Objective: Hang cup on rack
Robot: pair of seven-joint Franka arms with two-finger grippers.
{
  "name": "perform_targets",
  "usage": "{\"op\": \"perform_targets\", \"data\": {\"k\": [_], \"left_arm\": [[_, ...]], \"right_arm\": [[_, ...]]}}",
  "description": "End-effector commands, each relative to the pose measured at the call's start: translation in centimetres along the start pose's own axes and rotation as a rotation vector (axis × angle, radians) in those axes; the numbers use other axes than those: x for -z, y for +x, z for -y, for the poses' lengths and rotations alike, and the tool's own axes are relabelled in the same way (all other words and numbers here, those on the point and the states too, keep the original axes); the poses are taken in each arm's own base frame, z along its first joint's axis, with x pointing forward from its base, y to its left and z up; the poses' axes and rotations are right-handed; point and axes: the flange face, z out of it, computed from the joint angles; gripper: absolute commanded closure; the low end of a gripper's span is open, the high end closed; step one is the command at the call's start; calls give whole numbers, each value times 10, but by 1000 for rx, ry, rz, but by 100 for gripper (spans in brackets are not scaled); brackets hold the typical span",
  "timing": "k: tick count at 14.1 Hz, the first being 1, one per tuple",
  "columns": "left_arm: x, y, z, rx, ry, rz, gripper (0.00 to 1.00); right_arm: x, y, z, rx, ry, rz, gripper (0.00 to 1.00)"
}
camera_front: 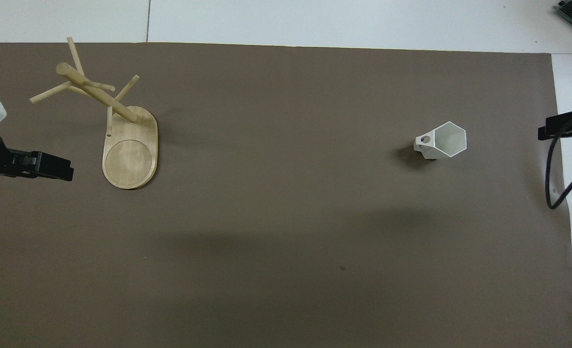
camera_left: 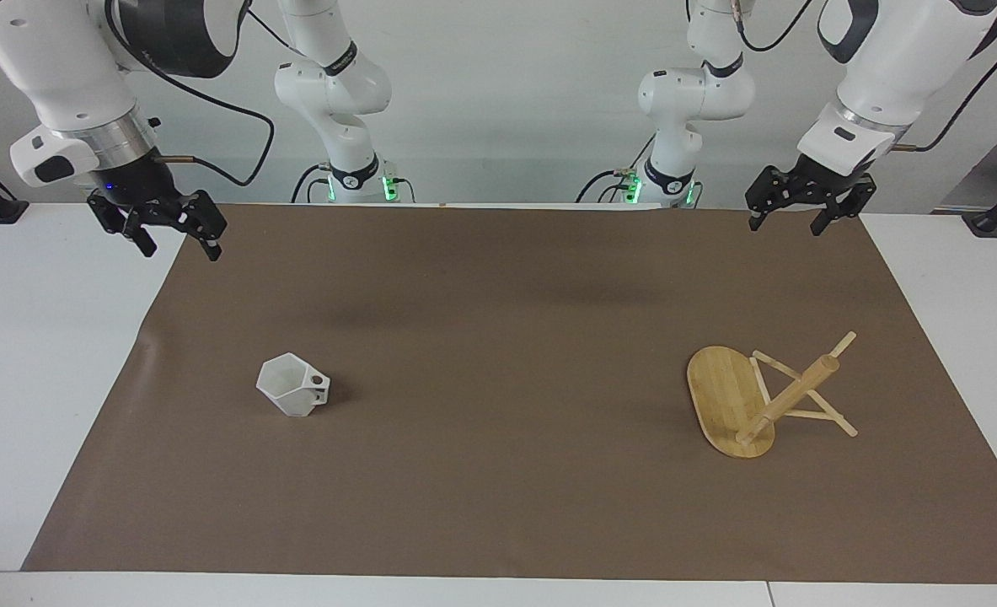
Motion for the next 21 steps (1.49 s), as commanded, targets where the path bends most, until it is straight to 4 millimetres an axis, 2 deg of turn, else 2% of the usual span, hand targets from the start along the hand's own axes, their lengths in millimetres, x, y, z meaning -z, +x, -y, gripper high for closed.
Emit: {"op": "perform_targets", "data": {"k": [1, 16, 21], "left_arm": [[3, 0, 3, -3, -10, 7, 0], [3, 0, 3, -3, -10, 7, 0], [3, 0, 3, -3, -10, 7, 0]], "right_arm": [[0, -3, -2, -23, -7, -6, 0], [-3, -1, 0, -8, -7, -16, 0], [-32, -4, 4, 1, -4, -52, 0]]}}
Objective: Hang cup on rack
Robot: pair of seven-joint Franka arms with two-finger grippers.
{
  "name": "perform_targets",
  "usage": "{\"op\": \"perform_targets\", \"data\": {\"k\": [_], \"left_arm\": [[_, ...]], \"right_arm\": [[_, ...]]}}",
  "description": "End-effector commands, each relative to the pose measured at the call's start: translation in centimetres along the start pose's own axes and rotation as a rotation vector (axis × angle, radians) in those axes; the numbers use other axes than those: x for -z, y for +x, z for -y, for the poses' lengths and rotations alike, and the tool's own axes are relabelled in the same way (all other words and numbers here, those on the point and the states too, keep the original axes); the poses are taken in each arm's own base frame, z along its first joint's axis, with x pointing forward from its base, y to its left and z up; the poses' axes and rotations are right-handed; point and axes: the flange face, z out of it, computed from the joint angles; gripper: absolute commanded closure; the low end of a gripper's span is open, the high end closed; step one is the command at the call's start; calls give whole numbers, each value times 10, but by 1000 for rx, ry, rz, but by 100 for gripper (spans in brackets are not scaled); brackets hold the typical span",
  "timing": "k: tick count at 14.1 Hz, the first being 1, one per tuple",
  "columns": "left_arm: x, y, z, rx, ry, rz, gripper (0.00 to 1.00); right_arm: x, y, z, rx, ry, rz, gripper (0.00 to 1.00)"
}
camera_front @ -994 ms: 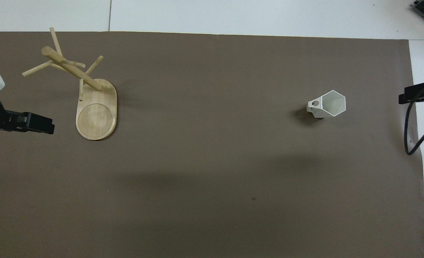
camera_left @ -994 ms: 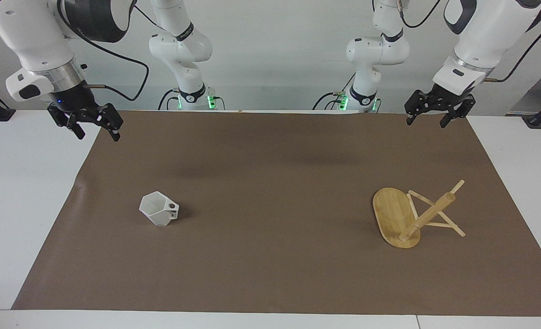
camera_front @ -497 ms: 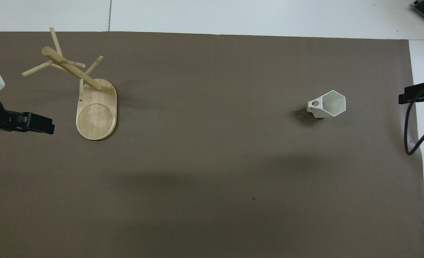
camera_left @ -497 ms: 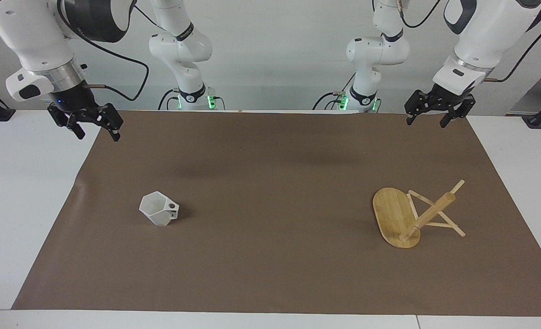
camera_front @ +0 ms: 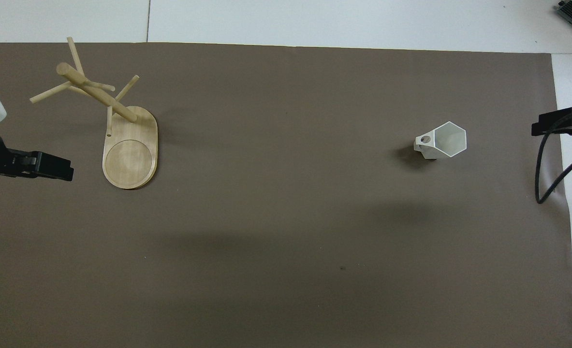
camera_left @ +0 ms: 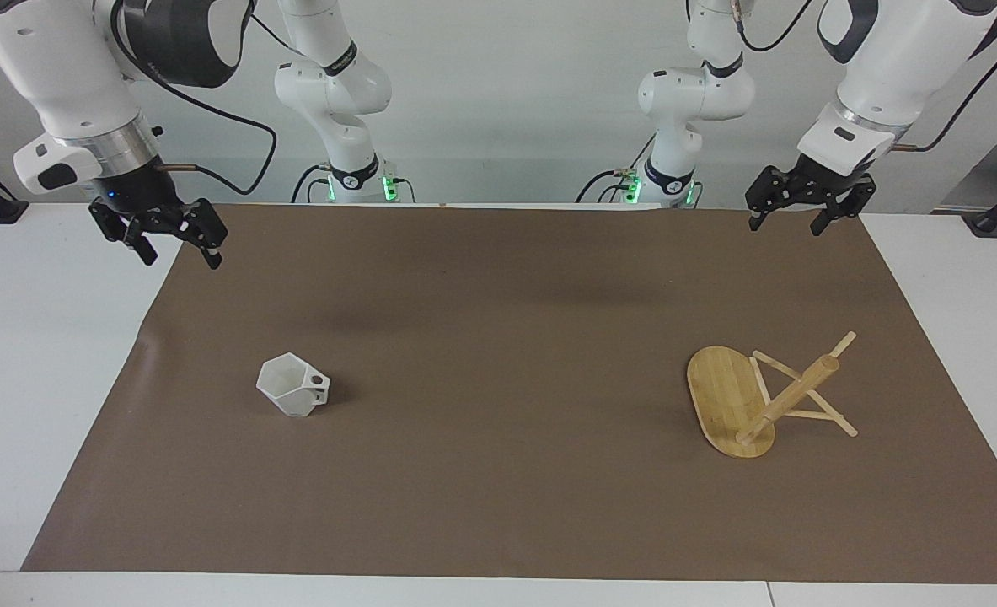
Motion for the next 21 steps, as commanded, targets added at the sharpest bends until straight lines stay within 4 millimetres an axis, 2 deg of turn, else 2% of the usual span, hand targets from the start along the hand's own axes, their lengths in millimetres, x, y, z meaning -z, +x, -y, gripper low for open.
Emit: {"op": "perform_targets", "data": {"k": [1, 6, 15, 21], "left_arm": [[3, 0, 3, -3, -10, 7, 0], [3, 0, 3, -3, -10, 7, 0], [3, 0, 3, -3, -10, 7, 0], [3, 0, 3, -3, -10, 7, 0]], "right_arm": [[-21, -9, 3, -2, -3, -22, 0], [-66, -6, 4, 18, -6, -61, 0], [-135, 16, 6, 70, -16, -86, 0], [-182, 20, 23, 88, -10, -103, 0]]}}
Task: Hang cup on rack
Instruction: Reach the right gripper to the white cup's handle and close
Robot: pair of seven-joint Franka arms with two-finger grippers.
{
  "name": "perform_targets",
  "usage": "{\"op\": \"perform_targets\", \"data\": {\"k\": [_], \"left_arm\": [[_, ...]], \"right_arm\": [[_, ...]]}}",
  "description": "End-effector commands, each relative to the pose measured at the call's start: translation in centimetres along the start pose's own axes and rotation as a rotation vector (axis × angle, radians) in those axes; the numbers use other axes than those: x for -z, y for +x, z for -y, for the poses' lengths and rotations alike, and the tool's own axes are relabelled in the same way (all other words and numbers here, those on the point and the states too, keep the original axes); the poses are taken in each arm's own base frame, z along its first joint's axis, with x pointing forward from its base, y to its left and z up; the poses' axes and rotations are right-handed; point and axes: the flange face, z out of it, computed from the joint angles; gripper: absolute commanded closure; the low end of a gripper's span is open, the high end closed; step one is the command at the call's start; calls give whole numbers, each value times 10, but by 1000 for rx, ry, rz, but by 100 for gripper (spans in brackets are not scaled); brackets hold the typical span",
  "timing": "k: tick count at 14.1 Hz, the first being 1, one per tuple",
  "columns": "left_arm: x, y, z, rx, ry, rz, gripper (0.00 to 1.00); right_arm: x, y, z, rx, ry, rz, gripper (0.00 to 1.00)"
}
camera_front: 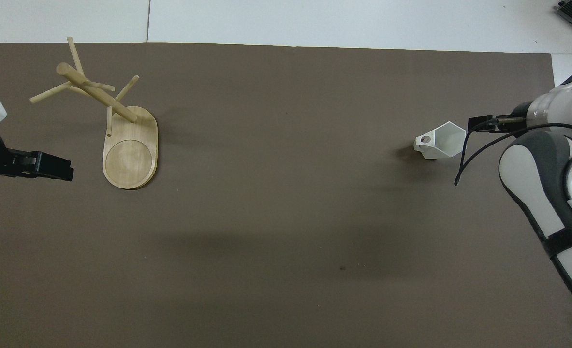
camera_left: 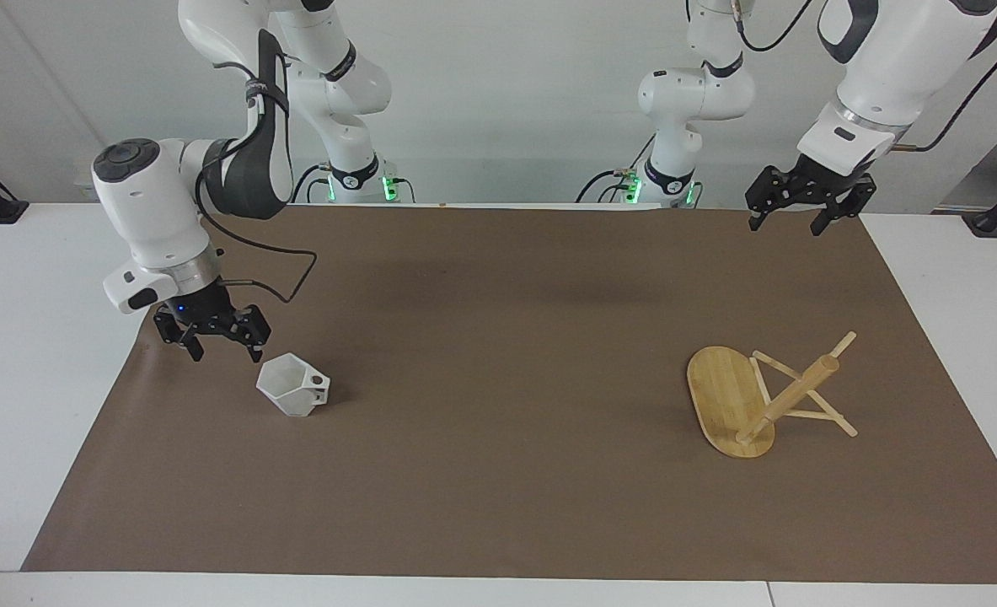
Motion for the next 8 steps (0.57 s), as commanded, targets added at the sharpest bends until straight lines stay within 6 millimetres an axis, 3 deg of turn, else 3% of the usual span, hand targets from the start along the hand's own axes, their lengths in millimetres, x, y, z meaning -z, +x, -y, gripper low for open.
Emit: {"op": "perform_targets", "data": {"k": [1, 8], "left_arm": [[3, 0, 3, -3, -10, 7, 0], [3, 0, 3, -3, -10, 7, 0]], "right_arm": [[-22, -3, 6, 19, -2, -21, 0], [-59, -8, 11, 24, -2, -33, 0]]}}
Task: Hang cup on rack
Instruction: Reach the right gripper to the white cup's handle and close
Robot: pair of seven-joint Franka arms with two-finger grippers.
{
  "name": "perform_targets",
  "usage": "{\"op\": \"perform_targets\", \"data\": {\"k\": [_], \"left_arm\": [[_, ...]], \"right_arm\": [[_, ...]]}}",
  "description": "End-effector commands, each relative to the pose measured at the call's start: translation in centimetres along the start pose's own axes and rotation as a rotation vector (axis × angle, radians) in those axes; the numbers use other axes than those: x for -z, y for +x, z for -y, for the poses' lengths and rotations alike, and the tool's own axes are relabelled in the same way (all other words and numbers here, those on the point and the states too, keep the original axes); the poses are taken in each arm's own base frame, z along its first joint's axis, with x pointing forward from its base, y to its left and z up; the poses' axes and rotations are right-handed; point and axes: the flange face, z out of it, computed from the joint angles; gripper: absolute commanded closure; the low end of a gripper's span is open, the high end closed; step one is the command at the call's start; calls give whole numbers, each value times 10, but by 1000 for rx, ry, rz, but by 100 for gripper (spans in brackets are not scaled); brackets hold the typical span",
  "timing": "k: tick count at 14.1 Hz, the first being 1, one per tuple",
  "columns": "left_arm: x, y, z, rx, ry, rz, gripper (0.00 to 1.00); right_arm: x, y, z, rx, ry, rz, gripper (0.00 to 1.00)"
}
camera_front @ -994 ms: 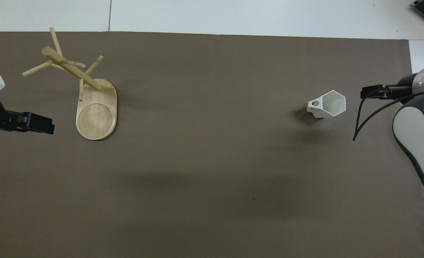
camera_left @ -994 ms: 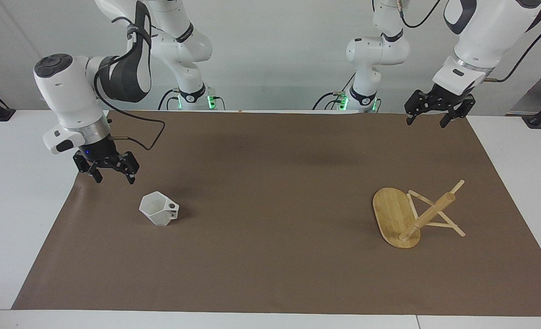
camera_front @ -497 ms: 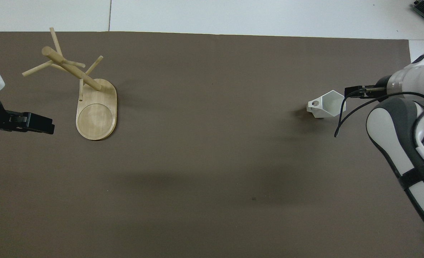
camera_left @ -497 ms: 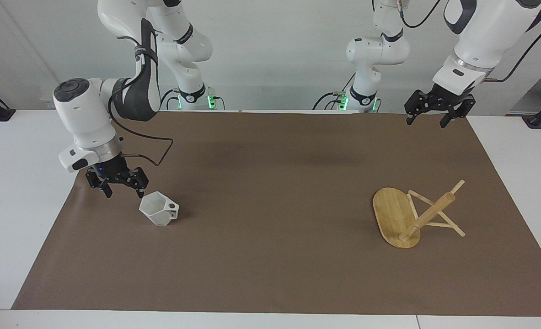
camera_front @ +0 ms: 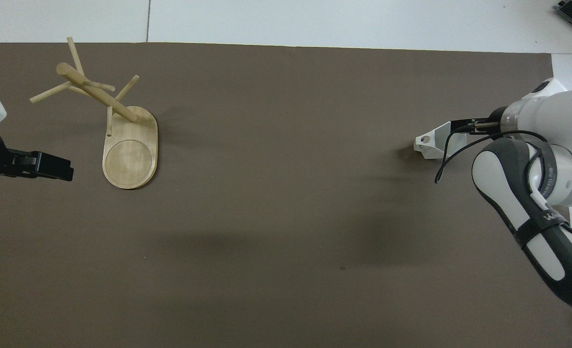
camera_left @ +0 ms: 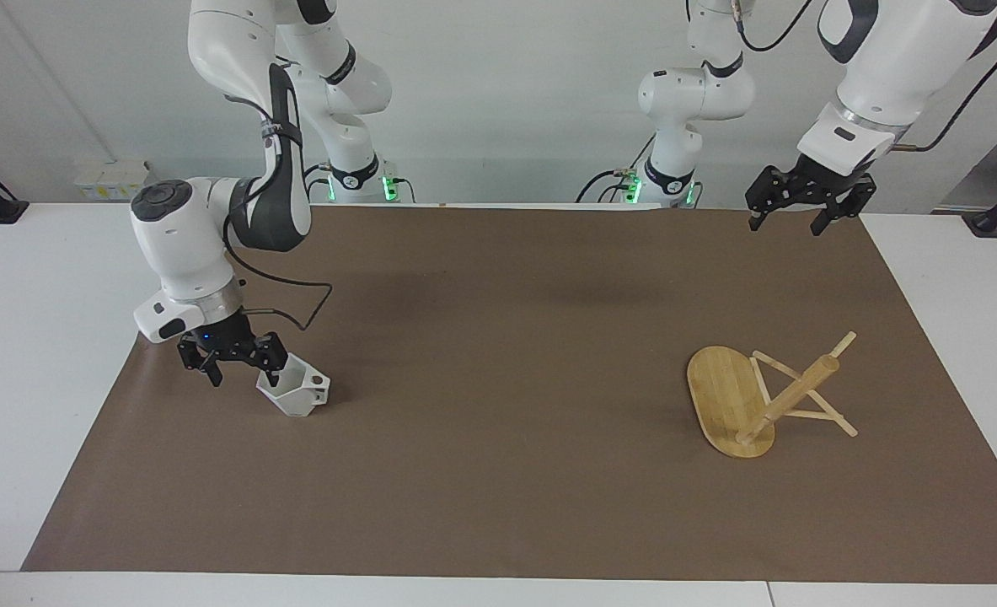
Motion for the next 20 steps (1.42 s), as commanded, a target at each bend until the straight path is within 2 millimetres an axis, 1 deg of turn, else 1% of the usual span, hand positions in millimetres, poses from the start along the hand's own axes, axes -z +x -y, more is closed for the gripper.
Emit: {"op": "perform_targets", "data": {"k": [1, 5, 6, 8, 10, 12, 13, 15, 20], "left_arm": [[3, 0, 3, -3, -10, 7, 0], [3, 0, 3, -3, -10, 7, 0], [3, 0, 3, -3, -10, 7, 0], [3, 0, 3, -3, -10, 7, 0], [3, 0, 3, -3, -10, 7, 0], [3, 0, 3, -3, -10, 7, 0], [3, 0, 3, -3, -10, 7, 0], [3, 0, 3, -3, -10, 7, 0], [3, 0, 3, -3, -10, 7, 0]], "right_arm": [[-13, -7, 4, 13, 0, 5, 0], [-25, -18, 4, 11, 3, 37, 4], [-25, -19, 4, 11, 3, 40, 5], [-25, -19, 4, 12, 4, 42, 12], [-23, -17, 4, 12, 4, 35, 26], [-21, -14, 3, 10, 3, 29, 35], [-21, -14, 3, 10, 3, 29, 42], [-21, -14, 3, 9, 5, 34, 59], [-20, -13, 4, 8, 7, 31, 85]]}}
